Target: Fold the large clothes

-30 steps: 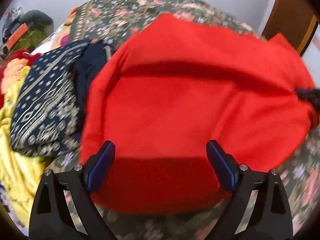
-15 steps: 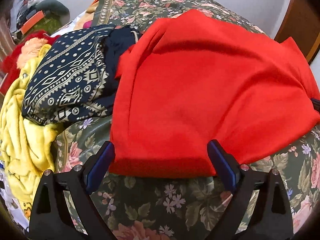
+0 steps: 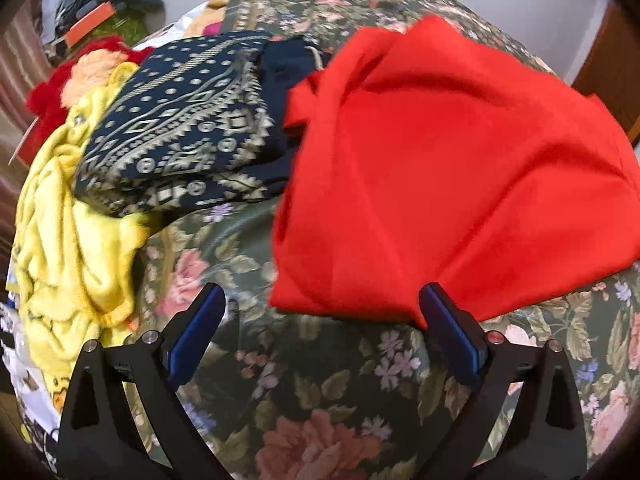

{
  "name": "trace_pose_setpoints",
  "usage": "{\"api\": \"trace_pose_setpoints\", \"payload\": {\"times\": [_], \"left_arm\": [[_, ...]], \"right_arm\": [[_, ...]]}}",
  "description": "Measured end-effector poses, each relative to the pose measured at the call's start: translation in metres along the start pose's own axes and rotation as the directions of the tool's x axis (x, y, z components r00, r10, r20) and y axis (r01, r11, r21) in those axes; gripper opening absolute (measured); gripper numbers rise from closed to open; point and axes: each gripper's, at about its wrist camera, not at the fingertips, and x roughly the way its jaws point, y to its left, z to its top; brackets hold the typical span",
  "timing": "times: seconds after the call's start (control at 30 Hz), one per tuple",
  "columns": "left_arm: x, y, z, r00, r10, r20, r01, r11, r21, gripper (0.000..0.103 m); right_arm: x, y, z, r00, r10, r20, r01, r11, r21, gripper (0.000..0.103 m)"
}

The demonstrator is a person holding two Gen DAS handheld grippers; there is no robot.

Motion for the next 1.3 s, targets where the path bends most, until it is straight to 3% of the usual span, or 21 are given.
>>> {"api": "trace_pose_setpoints", "payload": {"times": [0.2,0.3,0.5,0.63,0.8,0.93,1.07,1.3], "left_arm": [[-0.034,0.022,0.038,0.992,0.072,0.104,-0.069,0.997,-0.030,0.098],[-0.030,0.028,0.065,0.991,0.073,0.114,-0.068,0.997,-0.046,0.098],[0.023,0.007,0.112,0.989,0.137,0.057,-0.140,0.989,0.041,0.098],[0.054,-0.004,0.132,0.989,0.142,0.034,-0.143,0.988,0.052,0.098],[0.067,0.001,0.154,0.960,0.268,0.081,-0.271,0.962,0.023,0.098],[0.059,0.033,0.160,0.933,0.351,0.080,-0.345,0.936,-0.073,0.098],[0.028,0.060,0.146,0.955,0.279,0.097,-0.265,0.954,-0.138,0.098],[-0.037,0.049,0.104,0.972,0.160,0.170,-0.152,0.986,-0.064,0.098]], "right_arm": [[-0.023,0.013,0.015,0.995,0.073,0.062,-0.072,0.997,-0.011,0.095],[-0.021,0.033,0.024,0.988,0.141,0.066,-0.140,0.990,-0.012,0.095],[0.004,0.085,0.037,0.972,0.236,0.006,-0.236,0.970,-0.060,0.095],[0.021,0.109,0.036,0.981,0.193,-0.025,-0.195,0.972,-0.132,0.095],[0.033,0.098,0.030,0.984,0.173,-0.045,-0.177,0.975,-0.137,0.095],[0.032,0.072,0.028,0.989,0.141,-0.046,-0.145,0.986,-0.084,0.095],[0.019,0.057,0.025,0.994,0.105,-0.040,-0.107,0.993,-0.054,0.095],[-0.031,0.062,0.022,0.994,0.104,0.046,-0.099,0.990,-0.097,0.095]]}}
